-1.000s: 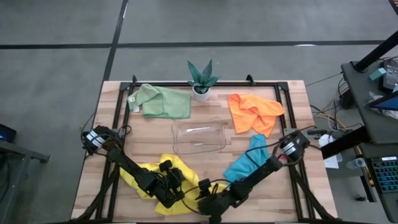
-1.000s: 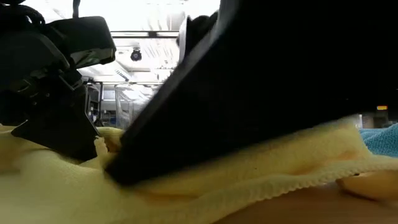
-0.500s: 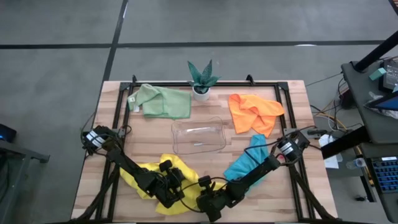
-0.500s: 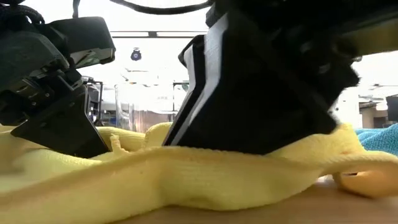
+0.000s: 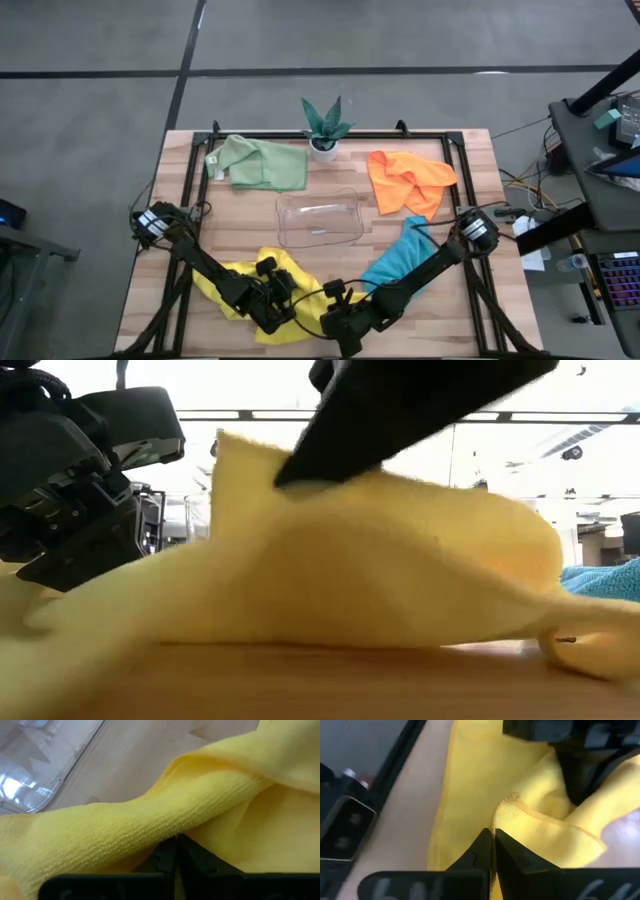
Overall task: Fold microfiber towels
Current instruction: Fold the right yellow microfiber towel
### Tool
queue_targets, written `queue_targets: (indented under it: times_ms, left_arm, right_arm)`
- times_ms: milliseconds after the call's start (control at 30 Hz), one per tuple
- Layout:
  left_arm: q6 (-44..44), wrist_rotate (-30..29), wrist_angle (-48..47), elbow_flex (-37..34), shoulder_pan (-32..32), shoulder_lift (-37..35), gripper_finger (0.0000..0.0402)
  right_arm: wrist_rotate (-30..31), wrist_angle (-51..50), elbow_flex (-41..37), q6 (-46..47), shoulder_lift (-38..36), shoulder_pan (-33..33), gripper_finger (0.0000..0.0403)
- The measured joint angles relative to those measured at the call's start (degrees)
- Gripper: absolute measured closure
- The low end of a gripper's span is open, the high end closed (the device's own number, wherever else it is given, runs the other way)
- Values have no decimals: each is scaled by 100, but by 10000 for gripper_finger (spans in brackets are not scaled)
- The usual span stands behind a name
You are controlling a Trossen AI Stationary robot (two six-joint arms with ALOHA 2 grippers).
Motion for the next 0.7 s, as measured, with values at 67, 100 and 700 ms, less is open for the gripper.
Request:
queue_targets:
  times_ms: [67,100,700]
  left_arm:
    - [2,-2,-15,-2,0,0,398]
    - [2,-2,-15,-4,0,0,398]
    - [745,113,-48,155,-170,-636,398]
  right_arm:
    - [1,-86,-15,89,-47,0,394]
    - [2,-70,-38,112,-51,2,394]
    - [2120,-2240,-1055,1582,-1392,37,394]
